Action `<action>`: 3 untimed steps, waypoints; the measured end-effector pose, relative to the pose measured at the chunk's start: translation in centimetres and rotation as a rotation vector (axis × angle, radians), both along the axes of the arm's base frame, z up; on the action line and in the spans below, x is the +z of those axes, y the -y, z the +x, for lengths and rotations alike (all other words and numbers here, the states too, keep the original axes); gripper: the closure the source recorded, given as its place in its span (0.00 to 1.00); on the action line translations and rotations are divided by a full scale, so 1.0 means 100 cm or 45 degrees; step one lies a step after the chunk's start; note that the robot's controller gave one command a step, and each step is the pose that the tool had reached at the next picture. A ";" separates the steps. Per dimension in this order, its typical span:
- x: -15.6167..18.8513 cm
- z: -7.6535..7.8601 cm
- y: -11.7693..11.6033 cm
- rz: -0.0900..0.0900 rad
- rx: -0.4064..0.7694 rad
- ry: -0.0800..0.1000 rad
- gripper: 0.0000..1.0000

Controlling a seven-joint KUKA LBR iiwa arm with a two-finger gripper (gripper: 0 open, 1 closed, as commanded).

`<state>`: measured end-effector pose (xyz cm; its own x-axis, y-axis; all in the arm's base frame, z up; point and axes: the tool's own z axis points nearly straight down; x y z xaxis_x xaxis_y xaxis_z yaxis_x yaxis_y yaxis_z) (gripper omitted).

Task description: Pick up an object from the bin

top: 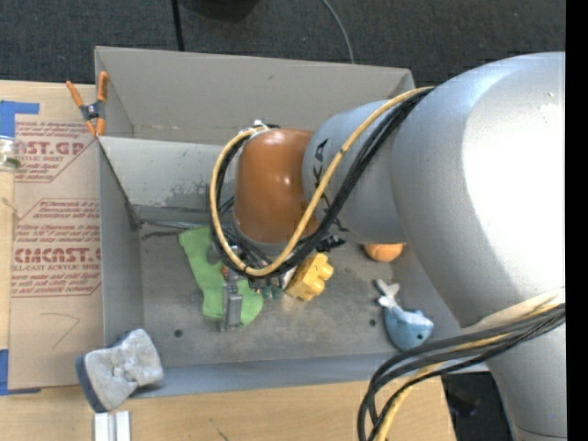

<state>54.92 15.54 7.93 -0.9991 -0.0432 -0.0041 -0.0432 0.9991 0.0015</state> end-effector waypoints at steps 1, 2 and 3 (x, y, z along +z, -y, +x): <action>-0.008 0.041 0.026 0.007 -0.424 0.005 1.00; -0.008 0.041 0.026 0.007 -0.424 0.005 1.00; -0.004 0.028 0.043 0.009 -0.342 0.006 1.00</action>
Offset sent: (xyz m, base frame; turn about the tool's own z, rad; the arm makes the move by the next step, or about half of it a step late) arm 0.0000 0.0000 0.0000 0.0000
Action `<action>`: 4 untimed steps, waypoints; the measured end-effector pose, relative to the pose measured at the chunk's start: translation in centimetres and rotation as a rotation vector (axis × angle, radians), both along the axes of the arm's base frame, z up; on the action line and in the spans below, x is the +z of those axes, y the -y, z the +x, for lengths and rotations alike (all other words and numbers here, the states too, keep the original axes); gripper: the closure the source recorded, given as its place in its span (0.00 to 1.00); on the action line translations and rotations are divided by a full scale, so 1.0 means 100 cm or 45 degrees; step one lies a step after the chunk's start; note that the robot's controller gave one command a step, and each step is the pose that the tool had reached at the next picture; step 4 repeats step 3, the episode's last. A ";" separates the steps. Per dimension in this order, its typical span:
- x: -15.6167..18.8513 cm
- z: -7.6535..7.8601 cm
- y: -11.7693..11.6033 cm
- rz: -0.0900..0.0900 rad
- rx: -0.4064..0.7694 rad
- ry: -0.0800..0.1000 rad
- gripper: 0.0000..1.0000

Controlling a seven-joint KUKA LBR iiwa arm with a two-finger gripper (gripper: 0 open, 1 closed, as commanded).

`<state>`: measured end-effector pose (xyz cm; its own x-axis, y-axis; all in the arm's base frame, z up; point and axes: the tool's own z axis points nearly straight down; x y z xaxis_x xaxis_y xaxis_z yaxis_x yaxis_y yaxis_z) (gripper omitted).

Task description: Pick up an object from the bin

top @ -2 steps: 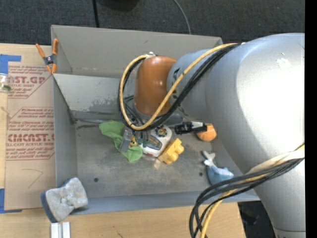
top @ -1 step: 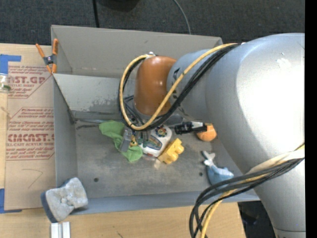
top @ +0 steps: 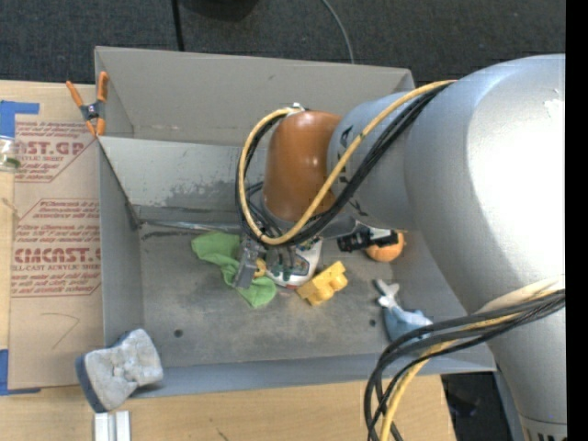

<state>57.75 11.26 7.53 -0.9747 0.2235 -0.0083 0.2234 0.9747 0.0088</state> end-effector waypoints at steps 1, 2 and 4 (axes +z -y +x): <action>0.109 0.005 -0.018 -0.001 -0.034 0.001 1.00; 0.109 0.005 -0.018 -0.001 -0.034 0.001 1.00; 0.147 0.002 -0.023 -0.004 -0.014 -0.009 1.00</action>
Offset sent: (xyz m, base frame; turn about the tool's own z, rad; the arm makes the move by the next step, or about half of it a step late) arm 0.0000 0.0000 0.0000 0.0000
